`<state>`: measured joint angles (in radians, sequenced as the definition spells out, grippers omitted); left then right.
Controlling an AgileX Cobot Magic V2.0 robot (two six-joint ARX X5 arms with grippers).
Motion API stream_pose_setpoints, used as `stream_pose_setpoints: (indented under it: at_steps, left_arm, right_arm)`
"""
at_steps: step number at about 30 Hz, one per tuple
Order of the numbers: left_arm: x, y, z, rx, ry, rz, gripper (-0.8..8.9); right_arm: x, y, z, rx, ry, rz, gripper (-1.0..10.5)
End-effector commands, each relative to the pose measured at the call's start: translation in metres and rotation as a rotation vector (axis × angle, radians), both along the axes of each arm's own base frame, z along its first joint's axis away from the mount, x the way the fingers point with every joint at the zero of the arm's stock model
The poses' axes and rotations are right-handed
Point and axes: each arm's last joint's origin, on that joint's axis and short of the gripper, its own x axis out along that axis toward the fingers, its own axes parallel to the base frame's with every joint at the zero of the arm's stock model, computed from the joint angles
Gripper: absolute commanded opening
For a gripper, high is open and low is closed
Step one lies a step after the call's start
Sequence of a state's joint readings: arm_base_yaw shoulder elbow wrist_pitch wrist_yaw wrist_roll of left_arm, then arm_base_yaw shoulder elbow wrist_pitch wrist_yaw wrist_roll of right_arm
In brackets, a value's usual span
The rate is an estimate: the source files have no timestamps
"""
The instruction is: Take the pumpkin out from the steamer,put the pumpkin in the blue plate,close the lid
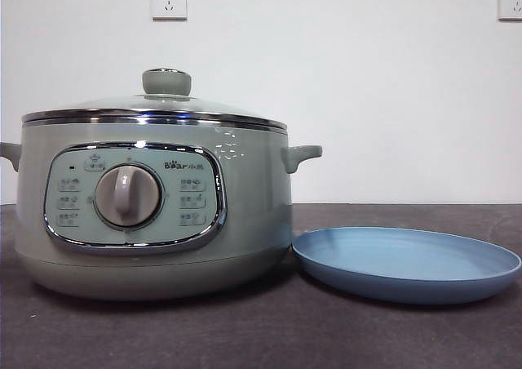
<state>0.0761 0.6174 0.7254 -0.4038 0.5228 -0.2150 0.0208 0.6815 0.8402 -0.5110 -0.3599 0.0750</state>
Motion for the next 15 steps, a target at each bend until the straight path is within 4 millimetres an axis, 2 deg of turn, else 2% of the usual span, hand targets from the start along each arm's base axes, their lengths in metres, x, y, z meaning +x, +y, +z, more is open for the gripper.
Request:
stream_pose_setpoints:
  at_steps: [1, 2, 4, 8, 15]
  left_arm:
    - [0.009, -0.001, 0.009, 0.007, -0.003, -0.079, -0.04]
    - [0.011, -0.001, 0.011, 0.0, 0.001, -0.101, 0.01]
    - [0.016, -0.002, 0.015, -0.01, 0.008, -0.13, 0.29]
    - [0.024, -0.005, 0.02, -0.022, 0.024, -0.153, 3.93]
    - [0.046, -0.021, 0.027, -0.024, 0.074, -0.215, 4.08]
  right_arm:
    - [0.007, 0.003, 0.005, -0.009, 0.012, 0.1, 0.1]
    - [0.009, 0.003, 0.006, 0.0, 0.018, 0.122, 0.2]
    - [0.012, 0.004, 0.007, 0.008, 0.025, 0.142, 1.4]
    - [0.017, 0.004, 0.004, 0.011, 0.045, 0.141, 3.7]
    - [0.022, 0.004, 0.001, 0.018, 0.071, 0.14, 3.9]
